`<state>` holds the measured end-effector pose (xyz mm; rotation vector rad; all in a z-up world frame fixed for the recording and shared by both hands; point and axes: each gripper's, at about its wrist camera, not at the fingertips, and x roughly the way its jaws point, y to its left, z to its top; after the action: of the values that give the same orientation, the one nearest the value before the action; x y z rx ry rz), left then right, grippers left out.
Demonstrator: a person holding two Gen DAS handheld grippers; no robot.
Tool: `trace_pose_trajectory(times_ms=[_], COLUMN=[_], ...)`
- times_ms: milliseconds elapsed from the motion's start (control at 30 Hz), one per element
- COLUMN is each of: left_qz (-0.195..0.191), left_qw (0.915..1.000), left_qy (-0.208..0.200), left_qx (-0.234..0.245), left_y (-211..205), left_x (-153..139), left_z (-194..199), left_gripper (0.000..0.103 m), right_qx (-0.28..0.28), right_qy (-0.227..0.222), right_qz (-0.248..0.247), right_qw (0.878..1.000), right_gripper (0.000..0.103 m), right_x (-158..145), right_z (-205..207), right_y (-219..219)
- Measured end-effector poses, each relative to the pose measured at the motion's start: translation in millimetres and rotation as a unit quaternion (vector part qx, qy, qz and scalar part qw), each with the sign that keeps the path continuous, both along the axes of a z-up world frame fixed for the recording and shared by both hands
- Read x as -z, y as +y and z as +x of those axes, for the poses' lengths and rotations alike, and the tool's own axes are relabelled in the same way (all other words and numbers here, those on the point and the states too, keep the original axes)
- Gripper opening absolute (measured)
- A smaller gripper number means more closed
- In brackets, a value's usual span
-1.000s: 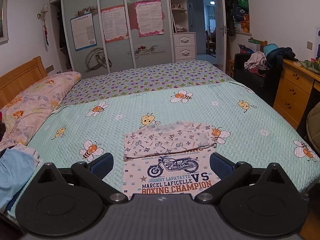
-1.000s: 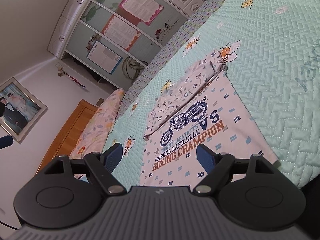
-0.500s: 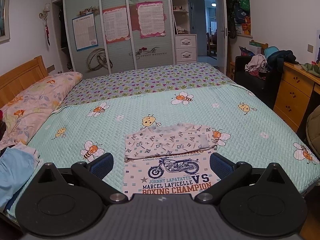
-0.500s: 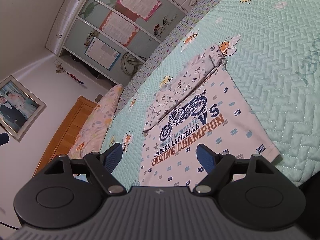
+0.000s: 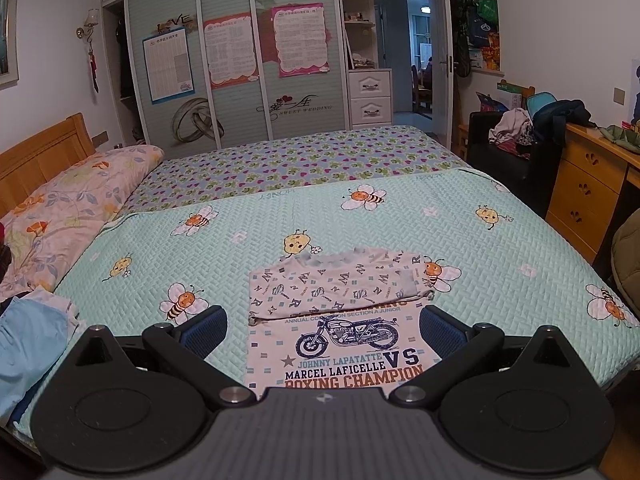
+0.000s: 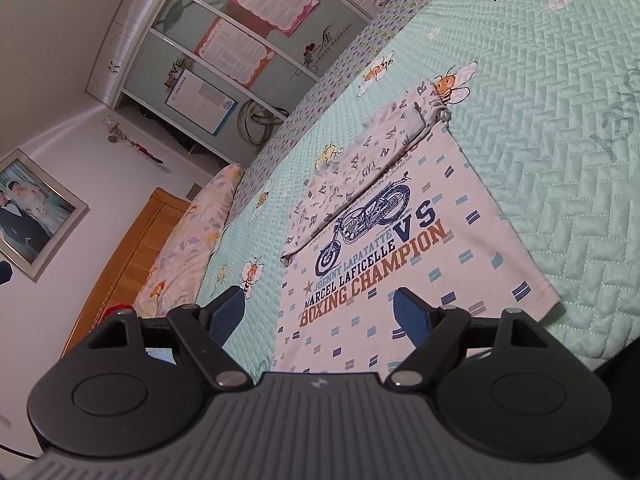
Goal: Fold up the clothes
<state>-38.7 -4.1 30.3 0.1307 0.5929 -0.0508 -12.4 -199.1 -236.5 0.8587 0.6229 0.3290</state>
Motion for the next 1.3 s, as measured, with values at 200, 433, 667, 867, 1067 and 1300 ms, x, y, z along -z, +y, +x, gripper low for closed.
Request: trace_pose_trajectory(times_ms=[200,433,667,867,1067,1300], left_qz=[0.002,0.004,0.004,0.003,-0.003,-0.003], left_qw=[1.0,1.0,0.9999,0.9997,0.9986,0.993], left_qy=[0.003,0.007,0.012,0.023,0.052,0.118], left_qx=[0.001,0.003,0.004,0.005,0.01,-0.004], left_y=[-1,1,1,3,9,26], left_x=[3,5,9,15,36,84], left_z=[0,2,6,13,29,58], left_gripper=[0.102,0.102,0.102,0.102,0.102,0.102], right_qx=[0.001,0.001,0.001,0.001,-0.001,0.004], right_qy=[0.003,0.006,0.008,0.01,0.009,0.024], right_qz=[0.0,0.001,0.001,-0.002,-0.012,-0.009], right_qw=[1.0,1.0,1.0,1.0,1.0,1.0], right_gripper=[0.082,0.082,0.083,0.082,0.083,0.083], right_x=[1,3,4,6,7,16], right_z=[0,0,0,1,3,7], right_y=[0,0,0,0,1,-2])
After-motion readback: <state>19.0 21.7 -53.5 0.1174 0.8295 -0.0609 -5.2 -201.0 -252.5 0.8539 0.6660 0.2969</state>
